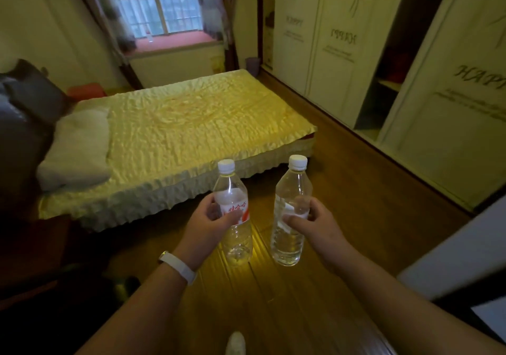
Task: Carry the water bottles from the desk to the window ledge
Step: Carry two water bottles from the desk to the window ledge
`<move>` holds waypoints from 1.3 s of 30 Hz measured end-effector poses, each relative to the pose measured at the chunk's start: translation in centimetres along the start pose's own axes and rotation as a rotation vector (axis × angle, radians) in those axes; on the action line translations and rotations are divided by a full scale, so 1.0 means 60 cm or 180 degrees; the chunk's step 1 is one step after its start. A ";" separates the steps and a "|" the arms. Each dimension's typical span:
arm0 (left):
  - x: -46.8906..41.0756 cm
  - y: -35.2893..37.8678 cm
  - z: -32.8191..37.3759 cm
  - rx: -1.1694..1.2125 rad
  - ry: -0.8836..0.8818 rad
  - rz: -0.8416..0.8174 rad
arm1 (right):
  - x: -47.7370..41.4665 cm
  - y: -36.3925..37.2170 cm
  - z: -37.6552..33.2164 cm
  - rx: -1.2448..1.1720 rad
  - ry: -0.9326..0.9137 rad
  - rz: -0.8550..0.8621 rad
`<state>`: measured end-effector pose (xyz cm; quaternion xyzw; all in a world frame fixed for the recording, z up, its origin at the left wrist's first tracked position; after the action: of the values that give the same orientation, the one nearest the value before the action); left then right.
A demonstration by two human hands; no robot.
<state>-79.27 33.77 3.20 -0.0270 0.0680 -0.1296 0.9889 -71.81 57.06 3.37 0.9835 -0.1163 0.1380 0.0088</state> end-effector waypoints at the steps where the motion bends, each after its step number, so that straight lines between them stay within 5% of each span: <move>1: -0.035 -0.004 -0.006 0.0081 -0.0012 -0.0055 | -0.020 0.003 -0.009 -0.0004 0.0006 0.0099; 20: -0.512 0.084 -0.033 0.0585 0.0163 -0.1056 | -0.310 -0.068 -0.148 -0.0154 -0.0206 0.1212; 39: -0.849 0.474 -0.025 -0.0038 0.0280 -0.1289 | -0.633 -0.474 -0.233 -0.0224 -0.0259 0.1222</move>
<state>-121.08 74.40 6.16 -0.0402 0.1051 -0.3264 0.9385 -104.51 94.05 6.84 0.9472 -0.3067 0.0931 0.0120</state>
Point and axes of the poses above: each hand's wrist, its own x-axis away from the middle knuckle, its own y-axis out of the palm, z = x × y, the point moved 2 cm from there along -x, towards the middle knuckle, and after that the axes turned 9 degrees about y, right-handed, at the moved point
